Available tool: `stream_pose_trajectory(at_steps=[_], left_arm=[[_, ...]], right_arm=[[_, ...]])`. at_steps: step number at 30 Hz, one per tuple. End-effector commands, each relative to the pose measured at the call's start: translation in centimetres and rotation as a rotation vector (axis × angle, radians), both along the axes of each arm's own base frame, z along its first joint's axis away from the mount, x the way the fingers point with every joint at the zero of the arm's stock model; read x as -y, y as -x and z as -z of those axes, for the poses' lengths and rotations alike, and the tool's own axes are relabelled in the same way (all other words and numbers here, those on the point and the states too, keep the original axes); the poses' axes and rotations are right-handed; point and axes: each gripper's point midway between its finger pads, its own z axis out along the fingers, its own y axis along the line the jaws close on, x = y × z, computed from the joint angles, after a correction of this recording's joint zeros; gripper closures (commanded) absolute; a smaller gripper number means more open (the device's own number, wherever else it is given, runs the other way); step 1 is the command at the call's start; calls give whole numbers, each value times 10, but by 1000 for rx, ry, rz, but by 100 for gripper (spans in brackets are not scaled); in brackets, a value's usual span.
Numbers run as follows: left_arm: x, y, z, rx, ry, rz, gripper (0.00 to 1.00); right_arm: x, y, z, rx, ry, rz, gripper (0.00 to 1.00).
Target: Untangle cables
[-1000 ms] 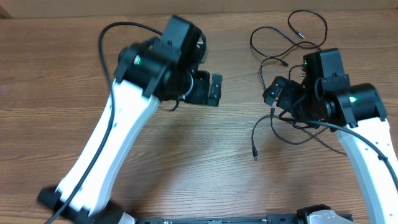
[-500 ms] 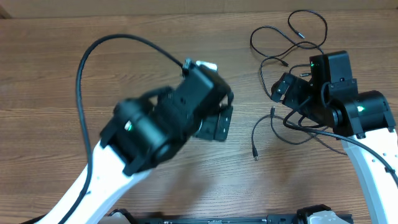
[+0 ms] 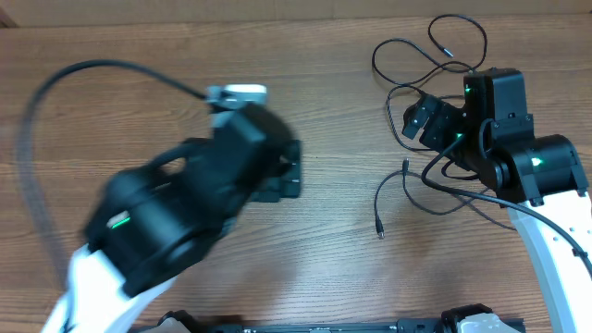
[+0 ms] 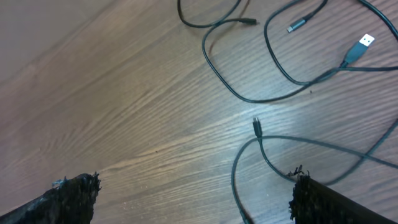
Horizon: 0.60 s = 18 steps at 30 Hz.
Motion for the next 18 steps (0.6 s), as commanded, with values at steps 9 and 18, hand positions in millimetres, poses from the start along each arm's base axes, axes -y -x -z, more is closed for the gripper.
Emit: stream_pose_trajectory(at_steps=[9,18], left_arm=[[-68,41,-68,245,117,-13,1],[-79,39,-63,240,59,-59,0]], right_arm=[[3,-1,6,-28,25,5,0],[-11,-7,2,-4,-45,-37,0]])
